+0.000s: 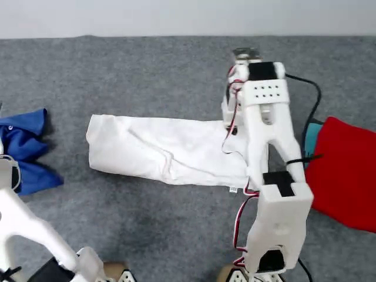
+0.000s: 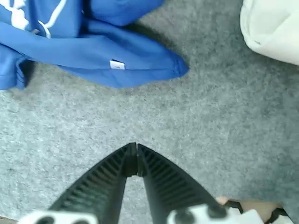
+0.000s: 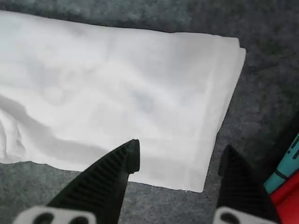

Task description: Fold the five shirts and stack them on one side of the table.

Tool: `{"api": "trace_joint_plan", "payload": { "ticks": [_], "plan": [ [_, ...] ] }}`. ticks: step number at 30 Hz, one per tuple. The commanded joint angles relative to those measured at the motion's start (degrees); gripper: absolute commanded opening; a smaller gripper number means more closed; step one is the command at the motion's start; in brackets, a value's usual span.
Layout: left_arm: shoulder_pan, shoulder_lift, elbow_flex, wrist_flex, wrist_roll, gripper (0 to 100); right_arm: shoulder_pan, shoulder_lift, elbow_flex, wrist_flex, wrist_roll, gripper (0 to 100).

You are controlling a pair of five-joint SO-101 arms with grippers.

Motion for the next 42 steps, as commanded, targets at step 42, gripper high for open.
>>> {"api": "trace_joint_plan", "payload": {
  "ticks": [42],
  "plan": [
    [0.6, -2.5, 0.0, -0.4, -0.2, 1, 10.4, 7.1, -0.6, 0.3, 25.6, 0.9]
  ]
}}
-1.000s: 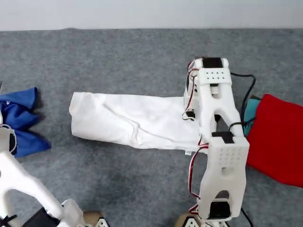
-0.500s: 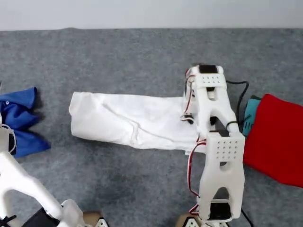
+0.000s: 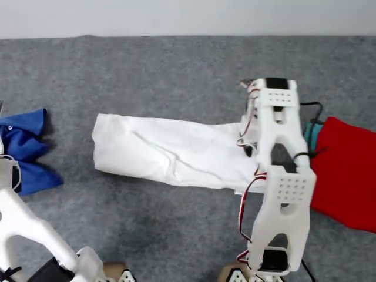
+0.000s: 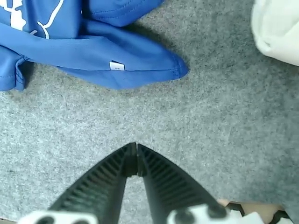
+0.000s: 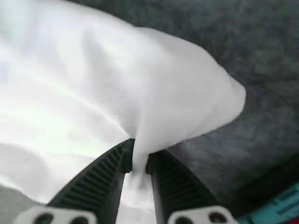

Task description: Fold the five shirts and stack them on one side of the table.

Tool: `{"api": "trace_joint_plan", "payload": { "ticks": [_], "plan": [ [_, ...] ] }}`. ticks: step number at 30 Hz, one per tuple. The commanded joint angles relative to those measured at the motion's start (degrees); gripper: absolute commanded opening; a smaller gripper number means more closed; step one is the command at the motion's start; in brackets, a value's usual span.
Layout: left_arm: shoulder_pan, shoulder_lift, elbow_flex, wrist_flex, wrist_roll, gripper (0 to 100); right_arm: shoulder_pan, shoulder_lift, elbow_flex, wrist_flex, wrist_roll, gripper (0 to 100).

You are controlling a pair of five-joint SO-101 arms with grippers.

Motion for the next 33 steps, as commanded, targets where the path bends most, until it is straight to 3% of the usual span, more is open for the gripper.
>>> {"api": "trace_joint_plan", "payload": {
  "ticks": [1, 16, 24, 33],
  "plan": [
    [0.4, -2.4, -0.2, 0.6, -0.2, 1, 0.0, -8.3, -0.5, 3.6, 6.4, 0.9],
    [0.4, -2.4, -0.2, 0.4, -0.2, 1, -28.8, -19.3, -0.5, 2.9, 6.6, 0.9],
    [0.1, -2.4, -0.1, 0.6, -0.1, 1, -39.3, -18.7, -0.5, -9.2, 6.6, 0.9],
    [0.1, -2.4, -0.1, 0.6, 1.8, 1, -45.1, -13.1, -0.5, -22.4, 6.6, 0.9]
  ]
}}
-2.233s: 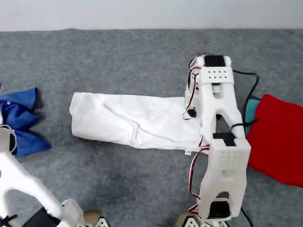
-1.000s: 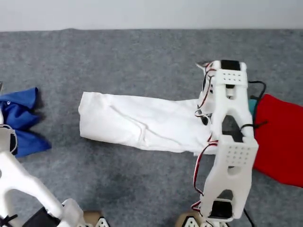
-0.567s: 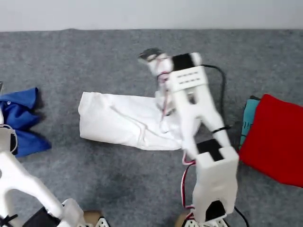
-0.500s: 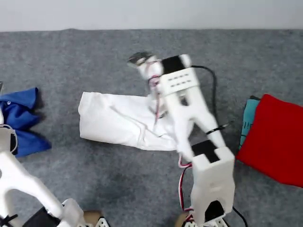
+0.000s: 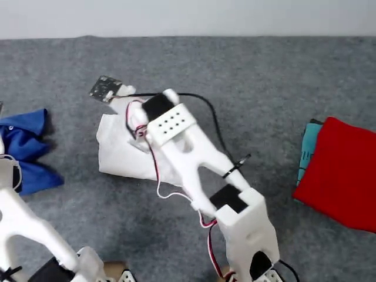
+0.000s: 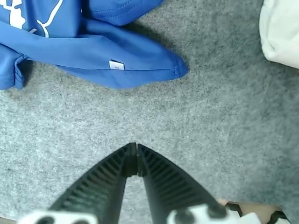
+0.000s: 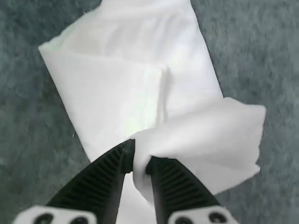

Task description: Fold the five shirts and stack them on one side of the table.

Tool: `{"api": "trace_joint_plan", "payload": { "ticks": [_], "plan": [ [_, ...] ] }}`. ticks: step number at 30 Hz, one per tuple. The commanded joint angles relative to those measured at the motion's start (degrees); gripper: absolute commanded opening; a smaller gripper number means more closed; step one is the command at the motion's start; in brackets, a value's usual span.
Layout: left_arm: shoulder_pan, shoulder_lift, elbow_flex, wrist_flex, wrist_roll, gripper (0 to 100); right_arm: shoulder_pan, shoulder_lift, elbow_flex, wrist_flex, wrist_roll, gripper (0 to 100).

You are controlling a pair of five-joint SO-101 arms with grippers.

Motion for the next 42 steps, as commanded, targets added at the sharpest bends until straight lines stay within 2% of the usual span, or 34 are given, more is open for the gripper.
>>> {"api": "trace_joint_plan", "payload": {
  "ticks": [1, 6, 12, 14, 20, 24, 25, 26, 34, 38, 42],
  "plan": [
    [0.1, -2.4, -0.1, 0.4, 1.0, 1, -2.2, -0.2, -0.8, -4.8, -0.4, 0.9],
    [0.1, -2.4, -0.1, 0.4, 1.0, 1, -3.7, 1.4, -0.8, -10.8, -0.3, 1.6],
    [0.1, -2.4, -0.1, 0.4, 1.0, 1, -5.3, 2.1, -0.8, -16.3, -0.4, 19.3],
    [0.2, -2.4, -0.1, 0.4, 1.0, 1, -6.2, 1.7, -0.9, -17.5, -0.4, 21.3],
    [0.4, -2.4, -0.1, 0.4, 1.0, 1, -6.7, 2.1, -7.9, -12.5, -0.3, 19.6],
    [0.4, -2.4, -0.1, 0.4, 1.0, 1, -2.8, 2.2, -10.6, -6.8, 0.1, 2.0],
    [0.4, -2.4, -0.1, 0.4, 1.0, 1, -1.0, 2.2, -10.6, -5.8, 0.6, 0.2],
    [0.4, -2.4, -0.1, 0.4, 1.0, 1, 0.8, 2.3, -10.4, -4.6, 1.2, 2.4],
    [0.4, -2.4, -0.1, 0.3, 1.1, 1, 12.0, 7.9, -9.5, 5.2, 3.3, 0.9],
    [0.5, -2.4, -0.1, 0.3, 1.1, 1, 12.4, 11.0, -9.5, 8.5, 5.0, 0.9],
    [0.5, -2.4, -0.1, 0.4, 1.1, 1, 8.5, 14.3, -9.7, 7.7, 5.1, 0.9]
  ]
}}
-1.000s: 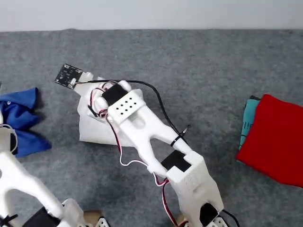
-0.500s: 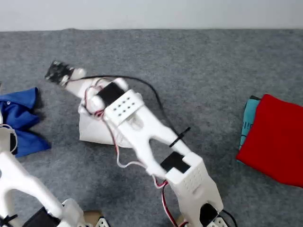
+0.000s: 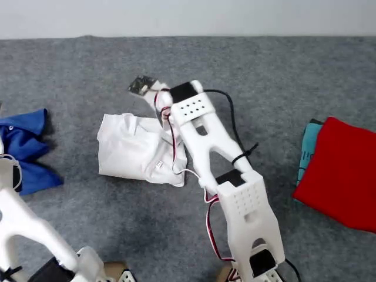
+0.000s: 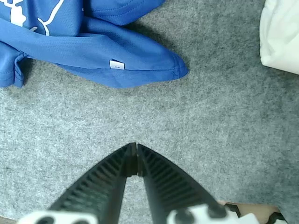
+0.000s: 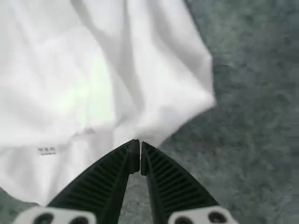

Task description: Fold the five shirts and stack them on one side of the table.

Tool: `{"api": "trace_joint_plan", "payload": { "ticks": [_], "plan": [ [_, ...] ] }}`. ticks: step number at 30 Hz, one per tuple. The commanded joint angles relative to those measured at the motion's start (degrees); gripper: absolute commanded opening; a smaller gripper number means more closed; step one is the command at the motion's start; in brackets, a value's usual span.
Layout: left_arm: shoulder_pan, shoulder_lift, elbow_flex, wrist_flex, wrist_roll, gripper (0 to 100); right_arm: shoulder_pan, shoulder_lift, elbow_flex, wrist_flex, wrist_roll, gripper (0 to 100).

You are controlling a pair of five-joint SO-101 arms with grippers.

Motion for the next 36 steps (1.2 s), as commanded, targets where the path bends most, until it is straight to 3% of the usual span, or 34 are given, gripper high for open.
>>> {"api": "trace_joint_plan", "payload": {
  "ticks": [1, 10, 15, 26, 36],
  "plan": [
    [0.5, -2.4, -0.1, 0.4, 0.5, 1, -4.3, 0.6, -2.3, -1.1, 0.7, 0.9],
    [0.5, -2.4, -0.1, 0.4, 0.5, 1, -20.5, 1.1, -20.8, -2.9, 0.8, 0.9],
    [0.5, -2.4, -0.1, 0.4, 0.5, 1, -22.2, 1.1, -28.9, 0.2, 0.8, 0.9],
    [0.5, -2.4, 0.9, 0.3, 0.5, 1, -3.8, 6.3, -23.6, 0.8, 0.7, 0.9],
    [0.4, -2.4, 2.7, 0.4, 0.4, 1, 7.4, 17.8, -23.7, -9.3, 0.6, 0.9]
  ]
}}
